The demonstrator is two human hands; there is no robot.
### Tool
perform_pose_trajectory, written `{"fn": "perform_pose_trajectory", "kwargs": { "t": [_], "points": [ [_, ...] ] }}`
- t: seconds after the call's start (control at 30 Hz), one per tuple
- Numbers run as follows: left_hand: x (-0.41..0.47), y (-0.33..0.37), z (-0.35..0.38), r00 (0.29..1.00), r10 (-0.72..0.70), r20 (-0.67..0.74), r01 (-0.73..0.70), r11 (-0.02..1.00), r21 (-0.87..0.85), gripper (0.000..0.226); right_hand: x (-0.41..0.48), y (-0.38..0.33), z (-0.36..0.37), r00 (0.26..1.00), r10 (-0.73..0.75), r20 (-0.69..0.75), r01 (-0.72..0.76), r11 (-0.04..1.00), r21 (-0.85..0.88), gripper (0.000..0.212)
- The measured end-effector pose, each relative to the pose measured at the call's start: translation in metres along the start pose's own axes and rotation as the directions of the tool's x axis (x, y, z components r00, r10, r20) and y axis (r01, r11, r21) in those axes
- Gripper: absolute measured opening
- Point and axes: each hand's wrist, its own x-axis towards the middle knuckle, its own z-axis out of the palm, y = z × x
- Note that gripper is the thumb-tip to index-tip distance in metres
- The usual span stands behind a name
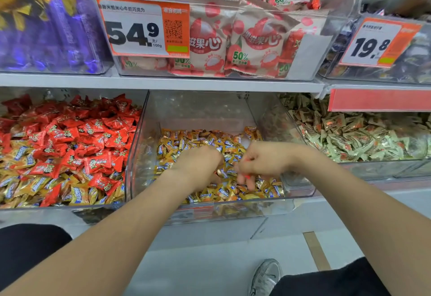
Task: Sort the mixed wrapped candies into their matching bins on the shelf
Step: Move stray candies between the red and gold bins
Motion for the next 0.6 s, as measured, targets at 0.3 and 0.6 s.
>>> {"fn": "perform_pose_trajectory", "kwargs": {
  "t": [0.3, 0.6],
  "points": [
    [-0.018, -0.009, -0.027, 0.991, -0.123, -0.057, 0.120, 0.991, -0.052, 0.021, 0.006, 0.007, 0.014, 0.975, -0.059, -0.214, 0.013, 0.977, -0.213, 0.044],
    [-0.037, 0.005, -0.025, 0.802, -0.377, 0.463, 0.168, 0.887, 0.431, 0.084, -0.005, 0.006, 0.007, 0.960, 0.197, -0.200, -0.275, 0.808, -0.522, 0.017]
  ]
}}
